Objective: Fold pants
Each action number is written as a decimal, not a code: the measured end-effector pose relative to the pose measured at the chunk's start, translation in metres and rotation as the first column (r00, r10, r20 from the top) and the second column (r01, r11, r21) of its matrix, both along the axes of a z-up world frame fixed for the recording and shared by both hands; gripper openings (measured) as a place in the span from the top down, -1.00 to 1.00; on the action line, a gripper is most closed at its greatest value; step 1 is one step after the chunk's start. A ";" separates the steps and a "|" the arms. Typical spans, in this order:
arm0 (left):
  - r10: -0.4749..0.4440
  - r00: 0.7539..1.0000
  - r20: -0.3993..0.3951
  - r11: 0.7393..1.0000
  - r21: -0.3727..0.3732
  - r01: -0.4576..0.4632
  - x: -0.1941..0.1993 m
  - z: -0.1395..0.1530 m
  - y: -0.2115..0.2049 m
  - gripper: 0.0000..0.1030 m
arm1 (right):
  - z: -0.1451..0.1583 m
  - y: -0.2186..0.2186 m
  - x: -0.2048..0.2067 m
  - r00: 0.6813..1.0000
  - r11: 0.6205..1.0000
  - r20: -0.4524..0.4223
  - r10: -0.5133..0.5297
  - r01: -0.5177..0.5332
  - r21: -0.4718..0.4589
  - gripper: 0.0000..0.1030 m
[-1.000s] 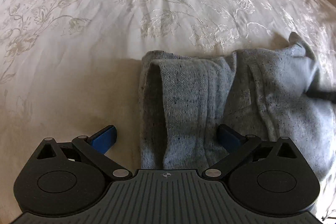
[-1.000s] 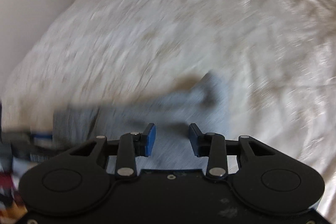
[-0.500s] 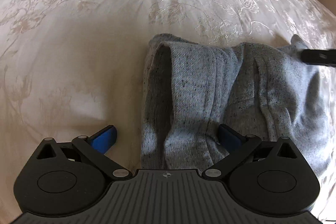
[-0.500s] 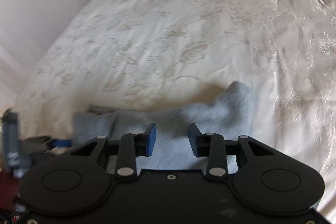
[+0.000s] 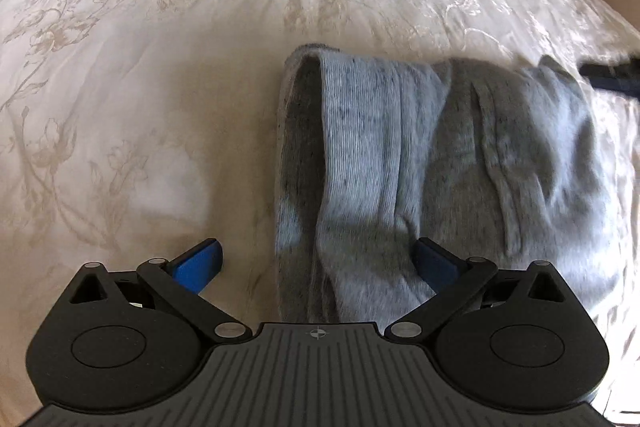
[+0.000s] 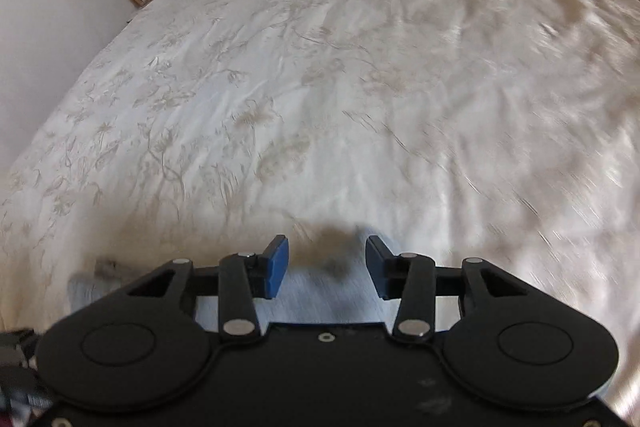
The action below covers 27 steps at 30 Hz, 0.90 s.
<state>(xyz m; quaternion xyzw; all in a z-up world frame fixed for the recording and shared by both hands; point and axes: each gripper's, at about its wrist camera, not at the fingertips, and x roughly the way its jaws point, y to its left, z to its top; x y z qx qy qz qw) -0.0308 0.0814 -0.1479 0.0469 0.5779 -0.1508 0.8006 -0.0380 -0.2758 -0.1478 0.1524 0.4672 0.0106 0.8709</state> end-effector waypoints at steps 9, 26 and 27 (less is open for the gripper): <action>0.006 0.999 -0.043 0.998 -0.065 -0.009 -0.016 0.004 0.017 -0.99 | -0.043 0.015 -0.123 0.978 0.989 -0.202 -0.053 0.079 0.124 -0.16; 0.016 0.989 -0.146 0.978 -0.201 -0.045 0.024 -0.016 0.022 -1.00 | -0.058 -0.003 -0.068 0.989 0.951 -0.143 0.030 0.016 0.310 -0.56; 0.011 0.989 -0.148 0.979 -0.201 -0.041 0.026 -0.016 0.021 -1.00 | -0.060 -0.004 -0.064 0.989 0.944 -0.141 0.036 0.013 0.329 -0.58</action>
